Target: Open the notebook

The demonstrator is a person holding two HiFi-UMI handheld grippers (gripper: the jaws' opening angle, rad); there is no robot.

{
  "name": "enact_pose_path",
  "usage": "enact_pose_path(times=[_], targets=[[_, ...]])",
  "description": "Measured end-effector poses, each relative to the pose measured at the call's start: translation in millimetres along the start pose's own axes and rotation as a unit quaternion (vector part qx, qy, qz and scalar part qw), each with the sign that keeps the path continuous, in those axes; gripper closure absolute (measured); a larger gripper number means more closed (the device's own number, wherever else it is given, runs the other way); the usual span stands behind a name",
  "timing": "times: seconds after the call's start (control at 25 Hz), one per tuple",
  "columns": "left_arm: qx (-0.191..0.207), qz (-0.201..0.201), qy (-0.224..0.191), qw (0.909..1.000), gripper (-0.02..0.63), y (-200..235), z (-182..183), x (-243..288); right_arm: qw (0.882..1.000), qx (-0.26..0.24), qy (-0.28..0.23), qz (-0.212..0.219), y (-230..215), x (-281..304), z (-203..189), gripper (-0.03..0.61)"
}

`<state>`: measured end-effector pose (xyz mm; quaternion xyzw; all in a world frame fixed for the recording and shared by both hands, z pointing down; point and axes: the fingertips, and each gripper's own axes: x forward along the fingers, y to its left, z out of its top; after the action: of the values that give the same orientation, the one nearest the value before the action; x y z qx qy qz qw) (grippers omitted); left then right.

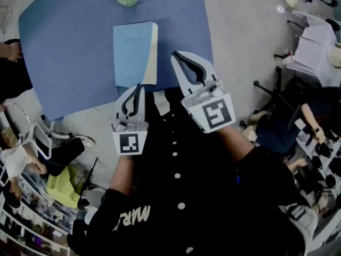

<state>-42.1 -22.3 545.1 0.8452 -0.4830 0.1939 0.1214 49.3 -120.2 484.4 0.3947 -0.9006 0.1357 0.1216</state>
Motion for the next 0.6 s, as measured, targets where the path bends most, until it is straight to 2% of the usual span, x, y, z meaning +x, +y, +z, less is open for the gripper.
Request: enact_pose_path(times=[0.12, 0.28, 0.44, 0.6], targets=[[-0.079, 0.017, -0.039, 0.9959, 0.601, 19.0, 13.0, -14.4, 1.0, -0.004, -0.002, 0.001, 7.2, 2.6, 6.7, 0.572], [-0.19, 0.05, -0.094, 0.9761, 0.601, 48.5, 29.9, -33.9, 1.0, -0.01, -0.002, 0.004, 19.5, 8.0, 15.0, 0.572], [-0.233, 0.078, -0.118, 0.9622, 0.601, 84.4, 31.4, -61.5, 1.0, -0.015, -0.005, 0.008, 41.0, 19.4, 25.6, 0.572], [-0.249, 0.105, -0.124, 0.9546, 0.6, 126.0, 23.2, -85.9, 1.0, -0.023, -0.007, 0.013, 65.6, 34.2, 34.7, 0.572]])
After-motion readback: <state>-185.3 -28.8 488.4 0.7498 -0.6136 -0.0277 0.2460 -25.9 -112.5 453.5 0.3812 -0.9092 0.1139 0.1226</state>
